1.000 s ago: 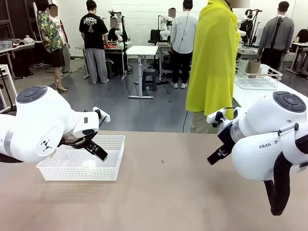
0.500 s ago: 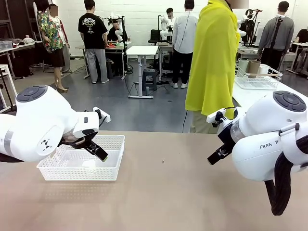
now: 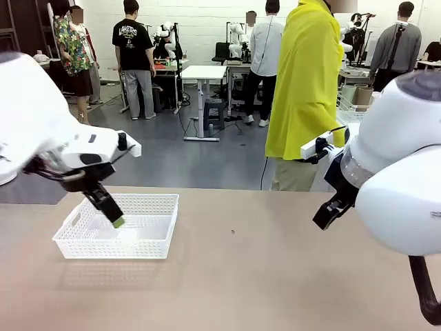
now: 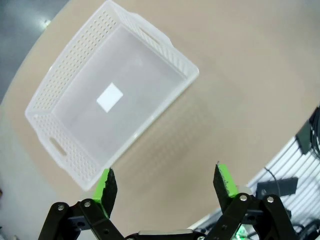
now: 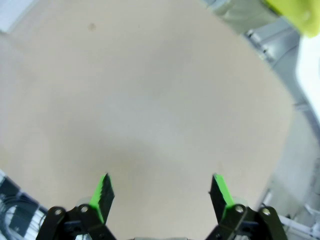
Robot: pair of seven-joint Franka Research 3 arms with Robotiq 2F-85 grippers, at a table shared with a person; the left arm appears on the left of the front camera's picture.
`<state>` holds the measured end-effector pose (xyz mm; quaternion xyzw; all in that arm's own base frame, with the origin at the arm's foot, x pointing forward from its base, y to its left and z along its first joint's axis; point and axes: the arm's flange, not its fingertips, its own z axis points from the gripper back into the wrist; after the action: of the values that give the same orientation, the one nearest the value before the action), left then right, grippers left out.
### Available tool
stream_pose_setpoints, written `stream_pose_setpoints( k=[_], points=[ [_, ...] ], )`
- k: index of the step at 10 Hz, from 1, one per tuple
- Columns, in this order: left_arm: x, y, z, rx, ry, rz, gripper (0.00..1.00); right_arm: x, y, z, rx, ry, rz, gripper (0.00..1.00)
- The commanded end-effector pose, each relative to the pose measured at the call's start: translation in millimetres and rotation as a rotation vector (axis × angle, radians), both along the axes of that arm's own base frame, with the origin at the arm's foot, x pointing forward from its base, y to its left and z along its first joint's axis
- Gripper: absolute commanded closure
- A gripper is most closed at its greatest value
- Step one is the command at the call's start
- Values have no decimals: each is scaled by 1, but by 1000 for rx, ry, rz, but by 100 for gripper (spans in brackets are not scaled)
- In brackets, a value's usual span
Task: Clean and organize the cups into the basket.
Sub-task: Pick up the Organizing basket and move it to the center of the table, then pick up the Reusable plastic cup from the right side of the table and place it inside the Organizing basket.
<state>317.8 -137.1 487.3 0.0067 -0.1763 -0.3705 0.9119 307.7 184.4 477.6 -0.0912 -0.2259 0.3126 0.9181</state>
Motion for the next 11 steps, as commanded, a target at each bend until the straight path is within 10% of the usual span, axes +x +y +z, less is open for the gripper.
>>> stream_pose_setpoints(
  k=[1,2,3,6,8,11],
  points=[
    [-50,17,-12,46,-55,-8,0,-91,-32,-29,-7,-17,-31,0],
    [-59,16,-19,103,-123,8,0,-92,-41,-36,-110,-123,-93,0],
    [-15,2,15,19,-14,-9,0,-24,3,17,-16,-6,-10,0],
    [-22,2,24,43,-43,-11,0,-40,2,30,-43,-37,-34,0],
    [-2,63,33,-656,79,51,0,-19,-79,41,559,20,-142,0],
    [2,157,39,-1211,175,199,0,-19,-200,41,1085,112,-250,0]
  ],
)
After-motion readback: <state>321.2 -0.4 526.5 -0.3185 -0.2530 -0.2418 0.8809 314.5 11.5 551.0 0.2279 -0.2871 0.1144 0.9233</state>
